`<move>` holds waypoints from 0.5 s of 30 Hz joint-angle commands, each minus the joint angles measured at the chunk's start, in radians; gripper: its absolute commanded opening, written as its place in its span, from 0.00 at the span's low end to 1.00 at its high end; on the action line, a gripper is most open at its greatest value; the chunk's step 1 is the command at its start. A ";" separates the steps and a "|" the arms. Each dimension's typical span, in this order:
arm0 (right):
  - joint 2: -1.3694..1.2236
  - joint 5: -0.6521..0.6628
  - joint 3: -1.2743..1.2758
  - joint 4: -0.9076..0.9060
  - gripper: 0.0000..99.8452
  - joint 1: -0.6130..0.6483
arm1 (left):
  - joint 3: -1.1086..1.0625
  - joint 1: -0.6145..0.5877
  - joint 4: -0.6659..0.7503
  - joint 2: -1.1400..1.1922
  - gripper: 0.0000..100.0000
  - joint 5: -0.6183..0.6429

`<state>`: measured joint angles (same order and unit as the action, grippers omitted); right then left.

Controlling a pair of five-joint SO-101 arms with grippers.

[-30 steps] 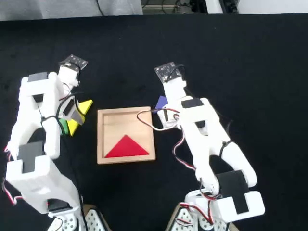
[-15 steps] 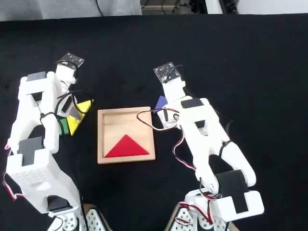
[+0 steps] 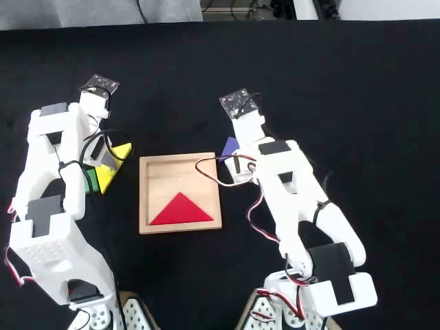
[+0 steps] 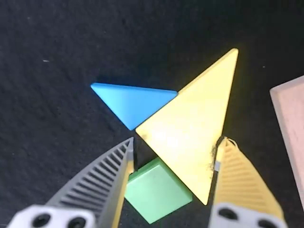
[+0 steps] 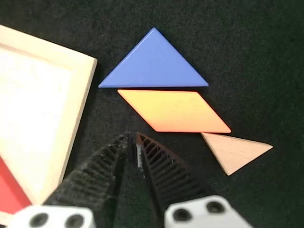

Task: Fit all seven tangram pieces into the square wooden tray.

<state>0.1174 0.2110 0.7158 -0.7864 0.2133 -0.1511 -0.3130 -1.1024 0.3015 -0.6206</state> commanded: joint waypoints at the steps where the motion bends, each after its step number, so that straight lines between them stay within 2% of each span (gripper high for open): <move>1: 0.002 0.012 -0.008 0.018 0.01 -0.014 | 0.008 0.012 -0.017 0.011 0.28 0.008; 15: 0.002 0.012 -0.008 0.018 0.01 -0.014 | 0.090 0.021 -0.009 0.123 0.28 0.009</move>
<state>0.1174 0.2110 0.7158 -0.7864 0.2133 -0.1066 -0.3099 -1.1147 0.4258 -0.6252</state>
